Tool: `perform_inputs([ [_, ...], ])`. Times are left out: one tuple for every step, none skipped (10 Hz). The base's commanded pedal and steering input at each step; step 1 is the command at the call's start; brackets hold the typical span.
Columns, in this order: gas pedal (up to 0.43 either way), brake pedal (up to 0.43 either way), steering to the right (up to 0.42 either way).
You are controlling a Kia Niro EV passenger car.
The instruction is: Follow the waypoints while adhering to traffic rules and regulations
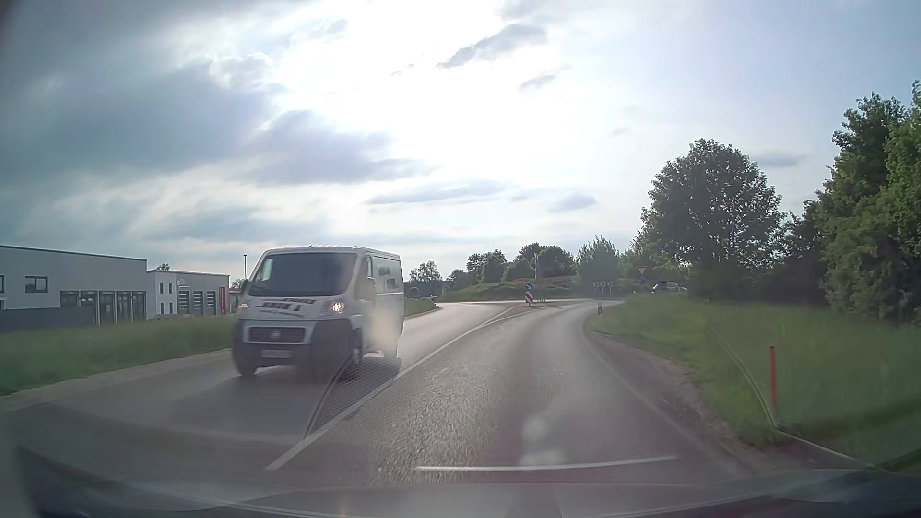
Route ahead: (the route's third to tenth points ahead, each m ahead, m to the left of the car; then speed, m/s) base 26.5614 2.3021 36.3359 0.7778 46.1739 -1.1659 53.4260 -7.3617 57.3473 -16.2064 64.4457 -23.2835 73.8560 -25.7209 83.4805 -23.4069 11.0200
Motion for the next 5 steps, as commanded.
perform_inputs([
  [0.059, 0.000, 0.022],
  [0.059, 0.000, 0.022],
  [0.059, 0.000, 0.022],
  [0.059, 0.000, 0.023],
  [0.087, 0.000, 0.023],
])
